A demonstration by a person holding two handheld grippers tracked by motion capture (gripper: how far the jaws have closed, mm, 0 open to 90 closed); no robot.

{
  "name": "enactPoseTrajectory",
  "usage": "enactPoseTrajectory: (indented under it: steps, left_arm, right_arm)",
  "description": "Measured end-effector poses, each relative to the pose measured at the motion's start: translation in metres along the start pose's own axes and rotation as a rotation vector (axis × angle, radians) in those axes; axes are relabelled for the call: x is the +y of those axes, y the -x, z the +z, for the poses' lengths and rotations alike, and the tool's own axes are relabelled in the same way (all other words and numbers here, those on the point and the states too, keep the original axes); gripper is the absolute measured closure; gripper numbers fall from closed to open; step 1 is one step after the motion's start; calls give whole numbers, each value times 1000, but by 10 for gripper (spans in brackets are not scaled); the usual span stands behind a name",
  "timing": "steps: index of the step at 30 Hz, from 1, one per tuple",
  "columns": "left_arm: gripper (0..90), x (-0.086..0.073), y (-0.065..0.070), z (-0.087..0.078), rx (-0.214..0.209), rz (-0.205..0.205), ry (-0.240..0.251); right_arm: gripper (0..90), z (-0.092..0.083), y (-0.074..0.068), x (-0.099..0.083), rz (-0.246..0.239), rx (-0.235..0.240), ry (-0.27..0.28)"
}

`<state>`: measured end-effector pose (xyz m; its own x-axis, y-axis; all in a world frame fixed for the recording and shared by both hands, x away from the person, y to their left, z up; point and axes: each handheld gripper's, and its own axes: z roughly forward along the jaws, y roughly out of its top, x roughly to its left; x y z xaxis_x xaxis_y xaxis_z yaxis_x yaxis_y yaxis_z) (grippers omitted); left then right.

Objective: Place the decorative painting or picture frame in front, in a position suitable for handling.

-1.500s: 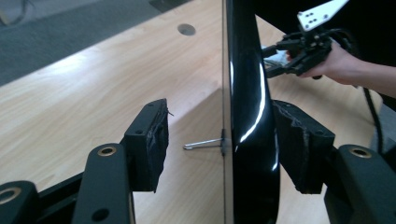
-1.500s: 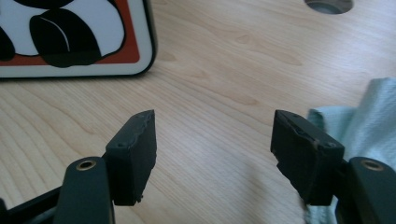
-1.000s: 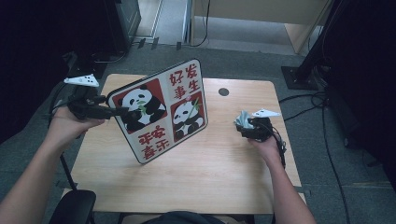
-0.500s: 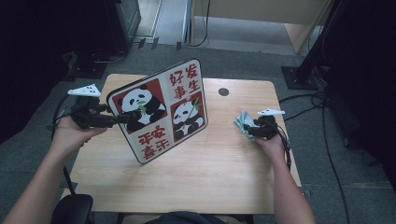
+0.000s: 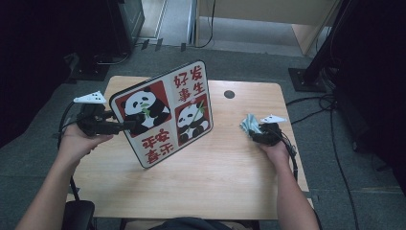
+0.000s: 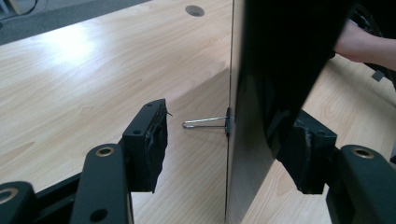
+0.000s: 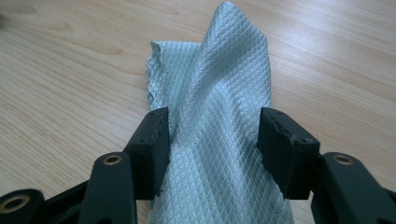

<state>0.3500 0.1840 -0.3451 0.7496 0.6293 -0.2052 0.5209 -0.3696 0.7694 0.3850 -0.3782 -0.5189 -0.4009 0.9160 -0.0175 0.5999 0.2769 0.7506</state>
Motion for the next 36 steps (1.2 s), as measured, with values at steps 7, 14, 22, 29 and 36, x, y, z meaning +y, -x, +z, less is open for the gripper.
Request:
enactPoseTrajectory:
  steps: [7, 14, 22, 29, 36]
  left_arm:
    - [389, -1, 1, 5, -36, -18, -2]
    - [419, -2, 2, 9, -31, -18, 2]
    - [526, -7, 1, 8, -51, -49, 16]
    - [591, -13, 0, 13, -61, -58, 2]
    - [668, -18, -1, 17, -78, -60, 7]
  right_arm:
    - [479, 0, 0, -5, 5, -5, 36]
    - [629, 0, 0, -5, 19, -37, 42]
    - [751, -1, 4, -4, 42, -59, 41]
    - [786, -2, 8, 6, 139, -42, -19]
    - [795, -3, 6, 13, 163, 9, -48]
